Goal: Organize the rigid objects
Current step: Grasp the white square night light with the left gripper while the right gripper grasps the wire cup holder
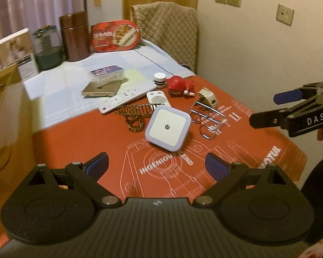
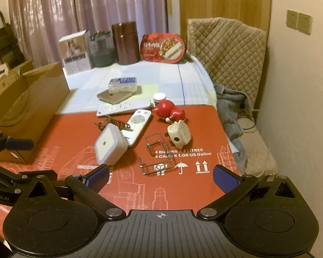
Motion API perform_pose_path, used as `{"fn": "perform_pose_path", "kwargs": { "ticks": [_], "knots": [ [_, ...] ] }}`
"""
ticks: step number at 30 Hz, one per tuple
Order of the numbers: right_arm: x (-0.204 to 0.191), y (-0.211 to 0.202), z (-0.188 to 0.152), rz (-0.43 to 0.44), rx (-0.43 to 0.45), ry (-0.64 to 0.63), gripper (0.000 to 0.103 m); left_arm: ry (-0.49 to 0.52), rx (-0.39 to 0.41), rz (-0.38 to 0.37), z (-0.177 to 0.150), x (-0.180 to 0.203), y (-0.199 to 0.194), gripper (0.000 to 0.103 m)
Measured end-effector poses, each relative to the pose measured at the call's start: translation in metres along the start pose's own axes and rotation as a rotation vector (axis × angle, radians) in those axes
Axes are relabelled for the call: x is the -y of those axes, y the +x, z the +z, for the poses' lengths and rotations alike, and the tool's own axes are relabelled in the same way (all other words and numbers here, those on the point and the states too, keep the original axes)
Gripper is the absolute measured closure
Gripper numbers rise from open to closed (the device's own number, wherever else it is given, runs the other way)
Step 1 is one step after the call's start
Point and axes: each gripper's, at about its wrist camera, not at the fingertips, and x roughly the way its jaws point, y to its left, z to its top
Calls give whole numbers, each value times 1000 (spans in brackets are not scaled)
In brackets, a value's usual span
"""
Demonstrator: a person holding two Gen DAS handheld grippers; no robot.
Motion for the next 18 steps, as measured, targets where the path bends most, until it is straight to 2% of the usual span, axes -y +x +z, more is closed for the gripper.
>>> {"fn": "perform_pose_path", "kwargs": {
  "ticks": [2, 4, 10, 13, 15, 18],
  "knots": [
    [6, 11, 5, 26, -34, 8, 3, 38, -1, 6, 4, -2, 13, 9],
    [11, 18, 11, 42, -40, 2, 3, 78, 5, -22, 9, -2, 27, 9],
    [13, 42, 19, 6, -64, -114, 3, 168, -9, -105, 23, 5, 65, 16],
    [17, 51, 20, 16, -91, -128, 3, 211, 2, -132, 27, 9, 79, 16],
    [19, 55, 20, 9, -93, -138, 3, 221, -8, -146, 29, 8, 89, 20],
    [22, 62, 20, 19, -109, -137, 3, 228, -17, -152, 31, 6, 101, 30]
  ]
}}
